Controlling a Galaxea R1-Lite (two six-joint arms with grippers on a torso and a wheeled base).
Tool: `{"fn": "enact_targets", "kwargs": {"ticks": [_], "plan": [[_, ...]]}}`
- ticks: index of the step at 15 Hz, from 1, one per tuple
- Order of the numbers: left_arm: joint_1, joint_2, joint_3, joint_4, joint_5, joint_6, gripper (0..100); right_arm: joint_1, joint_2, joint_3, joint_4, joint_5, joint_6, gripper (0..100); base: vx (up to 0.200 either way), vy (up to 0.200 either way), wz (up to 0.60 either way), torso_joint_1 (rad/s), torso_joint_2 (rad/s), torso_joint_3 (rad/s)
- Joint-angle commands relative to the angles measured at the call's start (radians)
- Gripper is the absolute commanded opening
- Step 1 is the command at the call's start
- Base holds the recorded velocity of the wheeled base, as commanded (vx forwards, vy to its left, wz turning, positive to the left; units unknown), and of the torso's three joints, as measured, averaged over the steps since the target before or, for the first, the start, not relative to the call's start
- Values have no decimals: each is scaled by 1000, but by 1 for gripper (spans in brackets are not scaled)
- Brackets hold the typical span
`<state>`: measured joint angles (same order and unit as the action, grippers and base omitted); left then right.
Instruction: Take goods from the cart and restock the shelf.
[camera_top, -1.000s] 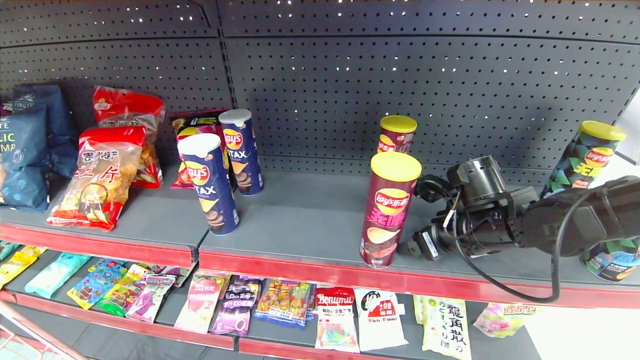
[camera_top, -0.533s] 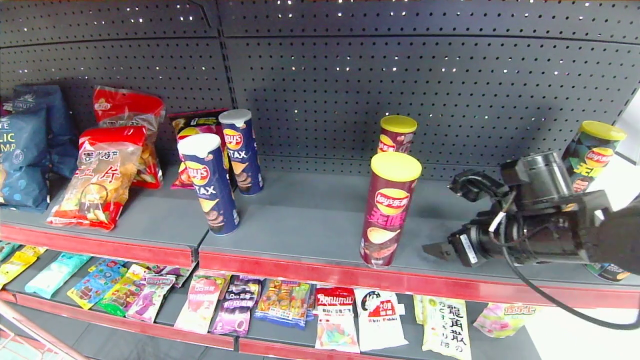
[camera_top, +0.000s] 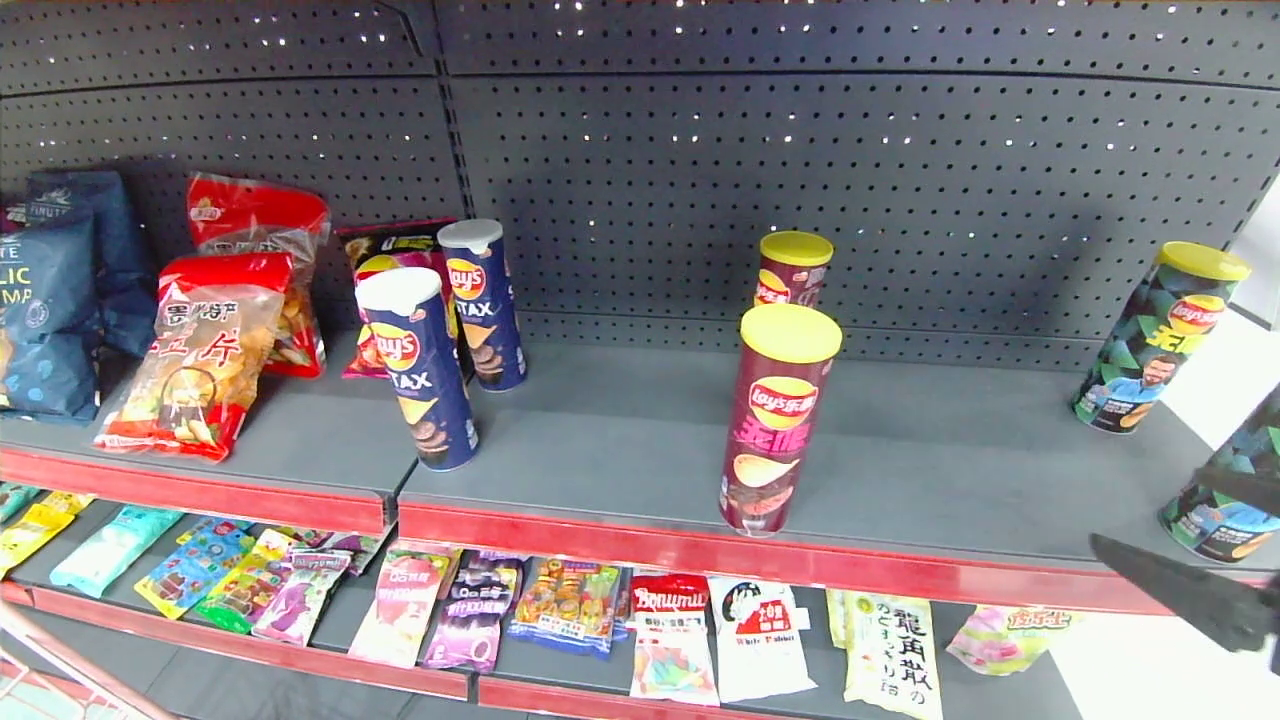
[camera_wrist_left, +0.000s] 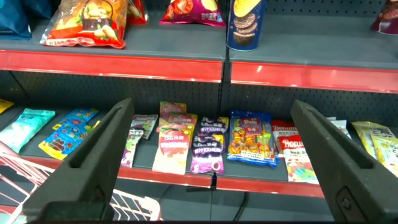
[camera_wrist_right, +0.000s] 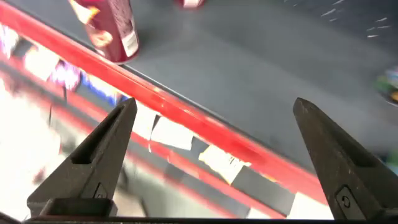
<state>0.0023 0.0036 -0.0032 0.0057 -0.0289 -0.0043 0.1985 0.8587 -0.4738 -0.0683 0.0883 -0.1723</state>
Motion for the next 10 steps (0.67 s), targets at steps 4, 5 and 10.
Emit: {"fn": "enact_targets", "kwargs": {"ticks": [4, 5, 10], "plan": [[-1, -1, 0, 0, 0, -2, 100, -137, -779, 351, 82, -42, 86, 100, 0, 0, 0, 0, 0, 0], [1, -1, 0, 0, 0, 0, 100, -143, -776, 382, 50, -48, 83, 100, 0, 0, 0, 0, 0, 0], [1, -1, 0, 0, 0, 0, 100, -149, -777, 466, 21, -10, 122, 100, 0, 0, 0, 0, 0, 0]]}}
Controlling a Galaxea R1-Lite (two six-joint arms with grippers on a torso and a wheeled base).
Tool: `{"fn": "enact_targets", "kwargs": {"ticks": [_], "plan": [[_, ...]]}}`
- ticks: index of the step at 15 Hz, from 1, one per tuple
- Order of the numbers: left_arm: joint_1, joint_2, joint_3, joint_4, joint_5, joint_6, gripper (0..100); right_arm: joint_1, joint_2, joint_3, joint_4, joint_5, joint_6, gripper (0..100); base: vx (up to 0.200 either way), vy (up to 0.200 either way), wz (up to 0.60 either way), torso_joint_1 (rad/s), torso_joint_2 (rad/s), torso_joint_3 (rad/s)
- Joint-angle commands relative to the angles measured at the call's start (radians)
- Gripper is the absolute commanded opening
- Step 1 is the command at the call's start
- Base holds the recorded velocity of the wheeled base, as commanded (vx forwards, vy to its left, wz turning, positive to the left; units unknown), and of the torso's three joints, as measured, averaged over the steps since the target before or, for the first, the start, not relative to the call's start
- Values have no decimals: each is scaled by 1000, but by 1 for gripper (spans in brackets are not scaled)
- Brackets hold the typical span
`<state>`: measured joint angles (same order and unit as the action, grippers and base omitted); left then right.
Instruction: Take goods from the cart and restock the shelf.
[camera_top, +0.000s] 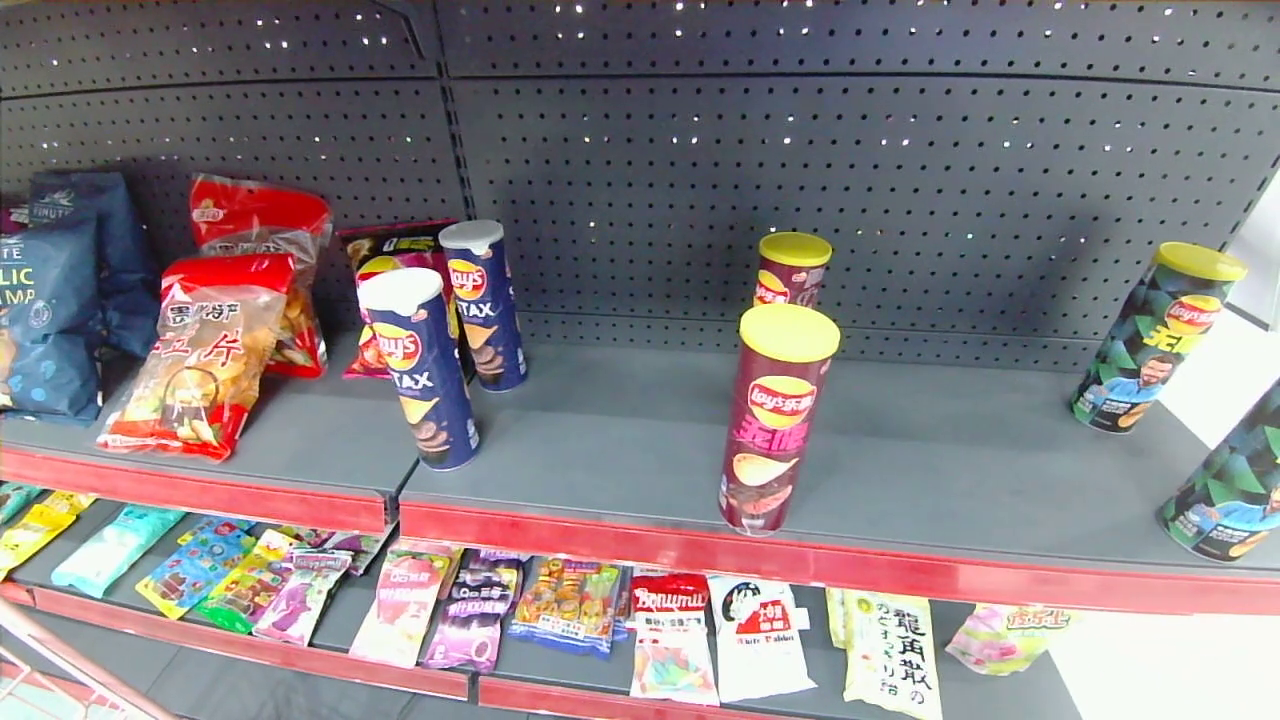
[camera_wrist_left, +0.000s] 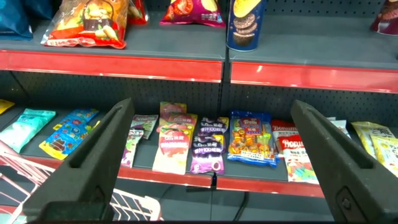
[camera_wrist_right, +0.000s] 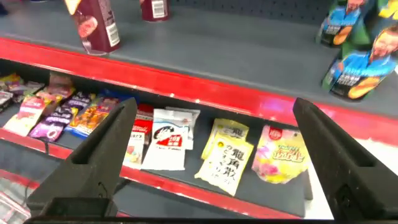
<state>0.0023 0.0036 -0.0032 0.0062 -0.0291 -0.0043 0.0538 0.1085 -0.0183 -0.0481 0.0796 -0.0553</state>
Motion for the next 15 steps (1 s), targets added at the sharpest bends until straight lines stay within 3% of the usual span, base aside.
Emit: {"fn": "enact_targets", "kwargs": {"ticks": [1, 3, 10, 15], "plan": [[-1, -1, 0, 0, 0, 0, 100, -31, -39, 17, 4, -41, 38, 100, 0, 0, 0, 0, 0, 0], [-1, -1, 0, 0, 0, 0, 100, -52, -109, 12, 70, -72, 48, 100, 0, 0, 0, 0, 0, 0], [1, -1, 0, 0, -3, 6, 100, -52, -109, 17, 50, -78, 51, 100, 0, 0, 0, 0, 0, 0], [1, -1, 0, 0, -3, 6, 100, -52, -109, 17, 50, -78, 52, 100, 0, 0, -600, 2, -1, 4]]}}
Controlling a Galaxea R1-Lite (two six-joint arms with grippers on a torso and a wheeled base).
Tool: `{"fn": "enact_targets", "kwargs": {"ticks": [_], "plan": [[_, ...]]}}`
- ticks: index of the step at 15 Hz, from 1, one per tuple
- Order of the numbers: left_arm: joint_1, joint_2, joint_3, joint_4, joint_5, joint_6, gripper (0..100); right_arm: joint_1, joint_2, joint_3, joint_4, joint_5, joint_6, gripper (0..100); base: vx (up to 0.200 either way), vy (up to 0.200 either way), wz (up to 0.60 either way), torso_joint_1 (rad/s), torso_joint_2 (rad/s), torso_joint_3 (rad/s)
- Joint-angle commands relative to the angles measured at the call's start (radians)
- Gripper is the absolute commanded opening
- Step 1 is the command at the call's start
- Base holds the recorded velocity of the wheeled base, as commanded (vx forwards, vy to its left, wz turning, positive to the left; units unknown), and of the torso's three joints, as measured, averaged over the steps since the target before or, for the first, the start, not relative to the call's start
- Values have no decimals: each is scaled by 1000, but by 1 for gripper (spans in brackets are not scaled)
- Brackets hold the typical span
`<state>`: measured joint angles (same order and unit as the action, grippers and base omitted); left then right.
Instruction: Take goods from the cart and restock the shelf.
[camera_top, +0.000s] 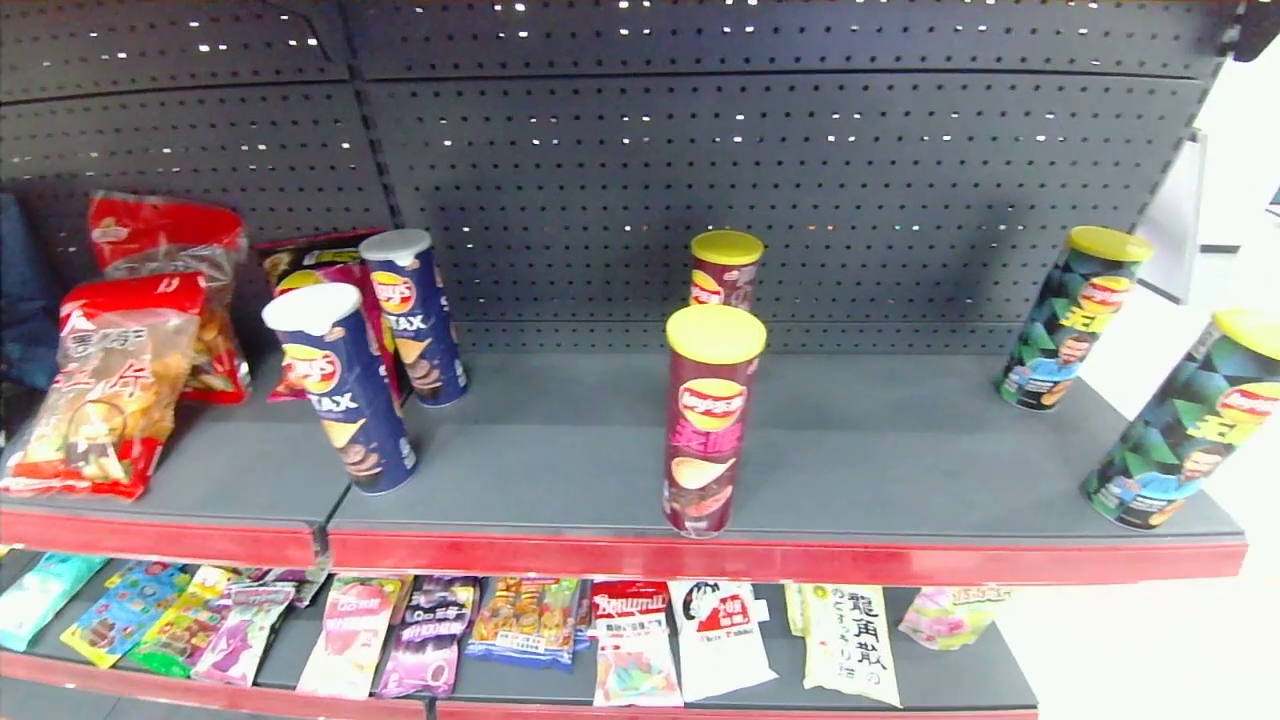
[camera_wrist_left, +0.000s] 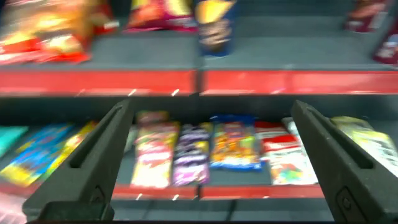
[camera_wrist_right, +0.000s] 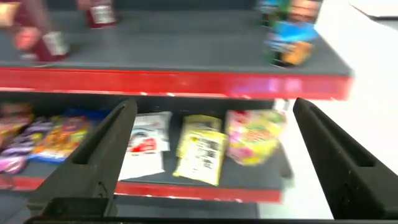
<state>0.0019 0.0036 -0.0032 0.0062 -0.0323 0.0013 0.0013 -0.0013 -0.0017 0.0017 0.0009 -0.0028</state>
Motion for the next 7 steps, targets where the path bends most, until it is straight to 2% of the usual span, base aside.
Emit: {"fn": "enact_targets", "kwargs": {"ticks": [1, 7], "plan": [[1, -1, 0, 0, 0, 0, 100, 0, 1, 0, 0, 1, 0, 100, 0, 0, 0, 0, 0, 0], [1, -1, 0, 0, 0, 0, 100, 2, 1, 0, 0, 1, -3, 100, 0, 0, 0, 0, 0, 0]]}}
